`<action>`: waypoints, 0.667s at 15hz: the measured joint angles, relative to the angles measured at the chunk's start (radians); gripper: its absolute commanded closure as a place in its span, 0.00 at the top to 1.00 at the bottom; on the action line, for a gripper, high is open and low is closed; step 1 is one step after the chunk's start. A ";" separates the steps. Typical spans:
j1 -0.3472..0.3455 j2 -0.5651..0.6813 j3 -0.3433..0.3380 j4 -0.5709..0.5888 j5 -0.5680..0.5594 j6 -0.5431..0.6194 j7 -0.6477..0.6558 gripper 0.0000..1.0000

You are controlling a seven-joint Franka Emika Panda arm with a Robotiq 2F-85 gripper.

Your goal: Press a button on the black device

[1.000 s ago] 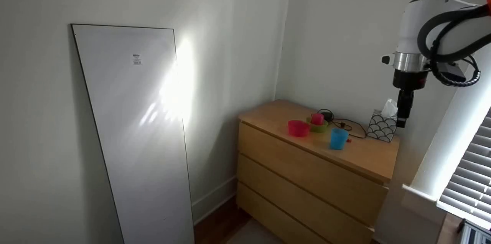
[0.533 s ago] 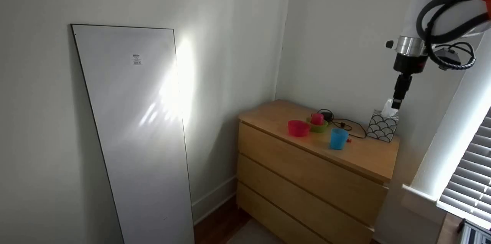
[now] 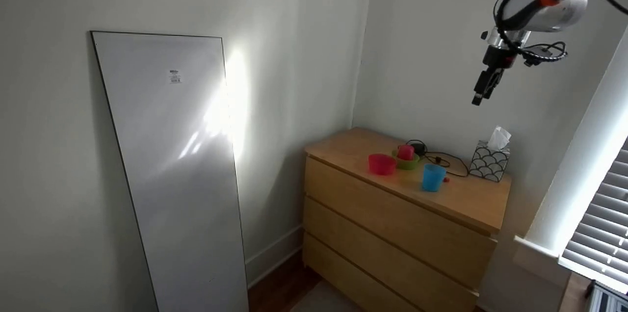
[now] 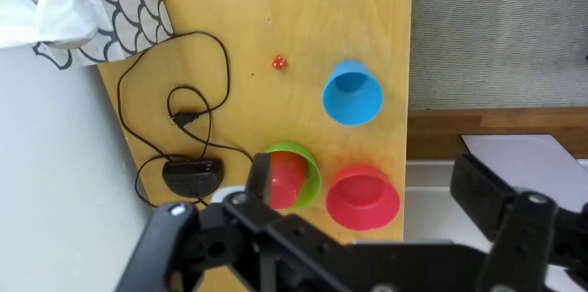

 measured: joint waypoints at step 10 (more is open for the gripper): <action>-0.220 0.568 0.085 0.549 0.233 -0.023 -0.056 1.00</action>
